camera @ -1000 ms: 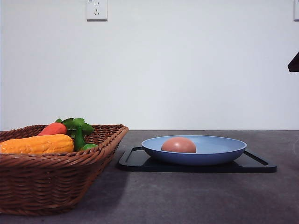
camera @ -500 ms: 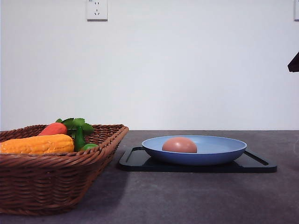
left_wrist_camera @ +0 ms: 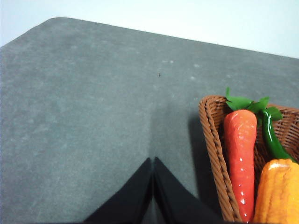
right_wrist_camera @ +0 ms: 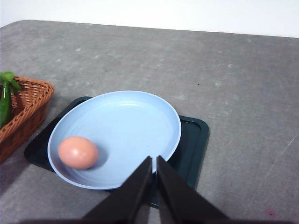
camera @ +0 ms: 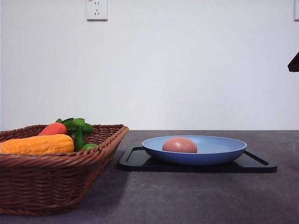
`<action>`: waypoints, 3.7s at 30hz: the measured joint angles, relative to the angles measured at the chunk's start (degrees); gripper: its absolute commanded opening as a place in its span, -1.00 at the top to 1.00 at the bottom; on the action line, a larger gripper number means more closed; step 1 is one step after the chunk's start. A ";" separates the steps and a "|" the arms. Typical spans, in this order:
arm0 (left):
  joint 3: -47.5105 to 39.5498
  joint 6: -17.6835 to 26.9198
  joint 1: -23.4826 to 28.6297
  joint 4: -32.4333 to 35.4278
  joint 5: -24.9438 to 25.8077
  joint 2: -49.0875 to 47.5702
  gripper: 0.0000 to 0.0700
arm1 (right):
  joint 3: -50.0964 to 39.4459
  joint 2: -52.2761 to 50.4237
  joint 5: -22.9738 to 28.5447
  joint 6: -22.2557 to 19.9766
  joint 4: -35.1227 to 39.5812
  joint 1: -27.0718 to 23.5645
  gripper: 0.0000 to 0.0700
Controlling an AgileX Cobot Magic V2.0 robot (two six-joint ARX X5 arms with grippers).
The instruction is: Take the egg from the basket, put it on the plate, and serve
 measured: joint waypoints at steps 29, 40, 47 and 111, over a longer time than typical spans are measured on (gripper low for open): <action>-2.29 -2.18 0.00 -0.03 0.52 -2.08 1.00 | 0.00 0.00 0.00 0.00 0.00 0.00 1.00; -2.29 -2.19 0.00 -0.03 0.52 -2.08 1.00 | 0.00 0.00 0.00 0.00 0.00 0.00 1.00; -2.29 -2.19 0.00 -0.03 0.52 -2.08 1.00 | -0.01 -2.06 3.81 -3.71 -1.94 -0.24 1.00; -2.29 -2.19 0.00 -0.03 0.54 -2.08 1.00 | -17.44 -27.87 -0.28 -1.51 -3.21 -18.38 1.00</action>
